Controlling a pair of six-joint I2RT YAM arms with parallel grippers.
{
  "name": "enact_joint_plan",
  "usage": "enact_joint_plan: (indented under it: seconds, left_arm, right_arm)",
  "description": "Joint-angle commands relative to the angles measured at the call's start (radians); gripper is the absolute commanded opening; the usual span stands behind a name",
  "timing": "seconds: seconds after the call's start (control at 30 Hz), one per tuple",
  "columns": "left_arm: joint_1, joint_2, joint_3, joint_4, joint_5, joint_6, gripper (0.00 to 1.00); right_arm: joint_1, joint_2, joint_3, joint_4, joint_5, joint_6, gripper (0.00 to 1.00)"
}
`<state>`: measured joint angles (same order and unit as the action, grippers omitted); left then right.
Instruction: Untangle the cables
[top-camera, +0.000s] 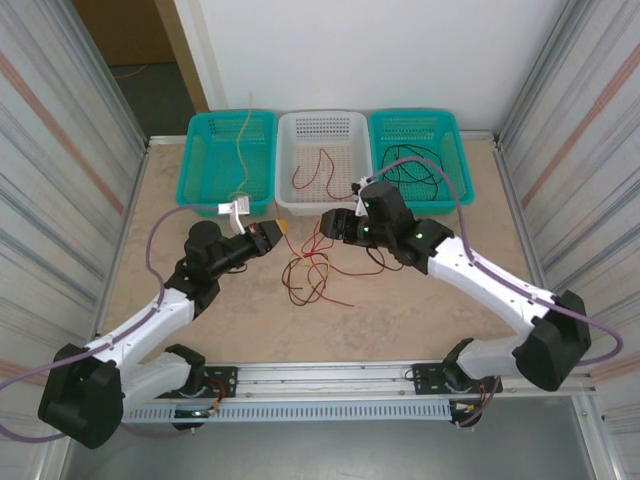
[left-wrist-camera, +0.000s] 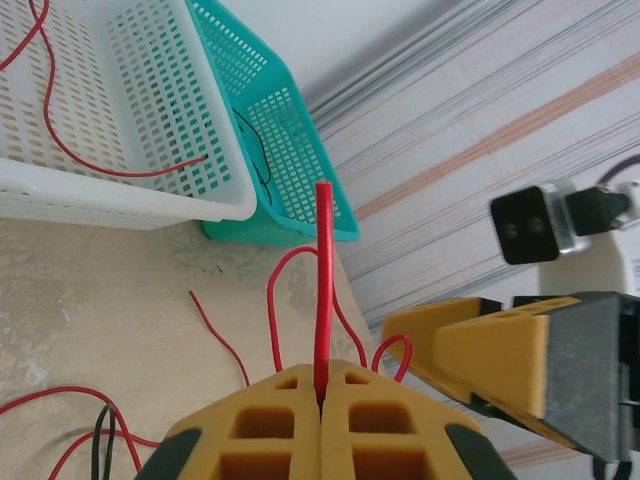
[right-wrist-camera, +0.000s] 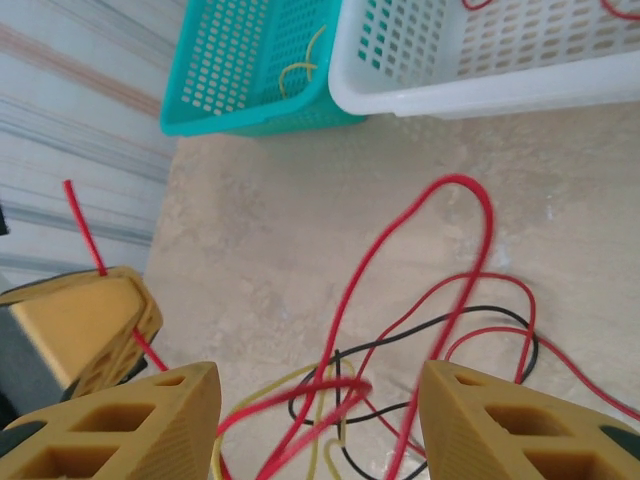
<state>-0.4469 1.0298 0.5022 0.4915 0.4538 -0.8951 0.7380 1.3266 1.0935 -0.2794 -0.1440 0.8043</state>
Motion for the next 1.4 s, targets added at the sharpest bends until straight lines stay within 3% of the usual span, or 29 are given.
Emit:
enact_joint_plan:
  seconds: [0.0, 0.2, 0.33, 0.6, 0.77, 0.87, 1.03, 1.17, 1.37]
  left_arm:
    - [0.002, -0.020, -0.015, 0.056, 0.026, -0.011, 0.00]
    - [0.002, -0.015, -0.030, 0.078, 0.022, -0.029, 0.00]
    - [0.002, -0.006, -0.037, 0.087, 0.010, -0.040, 0.00]
    - [0.001, 0.038, -0.053, 0.101, -0.008, -0.092, 0.00]
    - [0.002, 0.081, -0.055, -0.011, -0.051, -0.128, 0.01]
    - [0.002, 0.125, -0.084, -0.012, -0.037, -0.153, 0.31]
    - [0.002, 0.139, -0.096, -0.081, -0.007, -0.135, 0.57]
    - [0.002, 0.066, -0.040, -0.286, -0.048, -0.051, 0.65]
    - [0.003, -0.021, 0.056, -0.520, -0.134, 0.052, 0.65]
  right_arm:
    - [-0.003, 0.037, 0.022, 0.060, -0.053, 0.017, 0.52]
    - [-0.014, 0.066, 0.011, 0.114, -0.101, 0.028, 0.45]
    - [-0.013, 0.064, 0.007, 0.114, -0.108, 0.029, 0.25]
    - [-0.011, 0.001, 0.001, 0.120, -0.090, -0.007, 0.04]
    - [0.003, -0.043, 0.088, 0.011, -0.005, -0.105, 0.00]
    - [0.025, -0.060, 0.165, -0.071, 0.056, -0.196, 0.00]
    - [0.067, -0.063, 0.282, -0.201, 0.163, -0.347, 0.00]
    - [0.078, -0.075, 0.334, -0.253, 0.208, -0.430, 0.00]
    - [0.087, -0.118, 0.360, -0.245, 0.228, -0.504, 0.01]
